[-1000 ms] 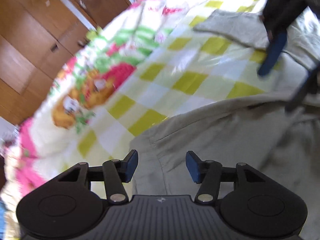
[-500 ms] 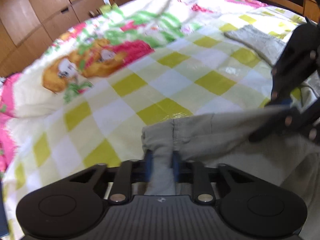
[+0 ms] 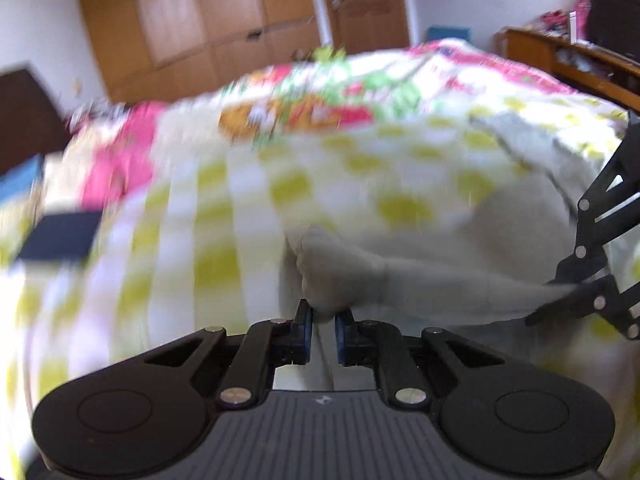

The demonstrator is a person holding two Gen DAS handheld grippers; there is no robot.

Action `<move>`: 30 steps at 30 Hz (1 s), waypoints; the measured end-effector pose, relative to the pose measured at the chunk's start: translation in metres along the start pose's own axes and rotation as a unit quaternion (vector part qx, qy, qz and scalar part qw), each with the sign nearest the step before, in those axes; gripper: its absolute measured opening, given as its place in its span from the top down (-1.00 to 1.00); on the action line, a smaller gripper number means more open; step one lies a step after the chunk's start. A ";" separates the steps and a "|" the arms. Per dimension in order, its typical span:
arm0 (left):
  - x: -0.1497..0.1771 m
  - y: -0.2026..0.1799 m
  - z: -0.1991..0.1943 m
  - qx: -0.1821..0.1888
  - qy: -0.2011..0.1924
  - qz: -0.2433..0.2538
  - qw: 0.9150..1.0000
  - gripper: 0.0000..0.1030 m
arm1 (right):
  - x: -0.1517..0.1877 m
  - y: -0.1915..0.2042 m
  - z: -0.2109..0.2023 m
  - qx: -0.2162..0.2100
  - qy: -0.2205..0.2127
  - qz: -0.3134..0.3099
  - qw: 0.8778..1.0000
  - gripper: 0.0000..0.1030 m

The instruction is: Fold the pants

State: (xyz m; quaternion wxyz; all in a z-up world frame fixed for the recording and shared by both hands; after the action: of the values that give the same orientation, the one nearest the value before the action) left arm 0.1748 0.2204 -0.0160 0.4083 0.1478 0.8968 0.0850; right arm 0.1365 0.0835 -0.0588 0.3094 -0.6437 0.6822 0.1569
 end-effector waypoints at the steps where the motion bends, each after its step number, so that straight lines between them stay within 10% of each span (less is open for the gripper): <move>1: 0.014 -0.002 -0.001 -0.004 0.009 -0.003 1.000 0.48 | 0.004 0.010 0.008 0.000 0.013 -0.015 1.000 0.90; 8: 0.062 -0.017 -0.012 -0.016 0.032 0.008 0.999 0.48 | 0.026 0.017 0.030 0.022 0.082 -0.025 0.996 0.78; 15: 0.053 -0.001 -0.045 -0.051 -0.004 -0.010 0.999 0.47 | 0.027 0.014 0.018 0.019 0.060 0.024 0.998 0.48; 22: 0.035 -0.068 -0.026 0.010 -0.011 0.013 1.000 0.34 | 0.043 -0.006 0.006 0.025 0.055 0.121 0.991 0.40; 25: 0.058 -0.091 0.000 0.011 0.049 0.055 0.997 0.35 | 0.062 -0.024 -0.023 0.034 0.048 0.178 0.982 0.21; 30: 0.038 -0.090 -0.018 -0.006 0.026 0.044 0.999 0.35 | 0.100 -0.077 -0.086 0.092 0.013 0.299 0.950 0.20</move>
State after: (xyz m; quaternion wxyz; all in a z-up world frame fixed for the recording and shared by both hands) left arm 0.1196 0.1477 -0.0552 0.3813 0.1826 0.8993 0.1122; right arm 0.1948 -0.0568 -0.0417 0.2974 -0.3805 0.8589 0.1706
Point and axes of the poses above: each gripper's, at about its wrist camera, not at the fingertips, and z roughly the way its jaws point, y to its left, x to its underside, the point moved 6 cm from there along z, roughly the way its jaws point, and after that the axes turned 11 degrees about -x, right-handed, at the moved point
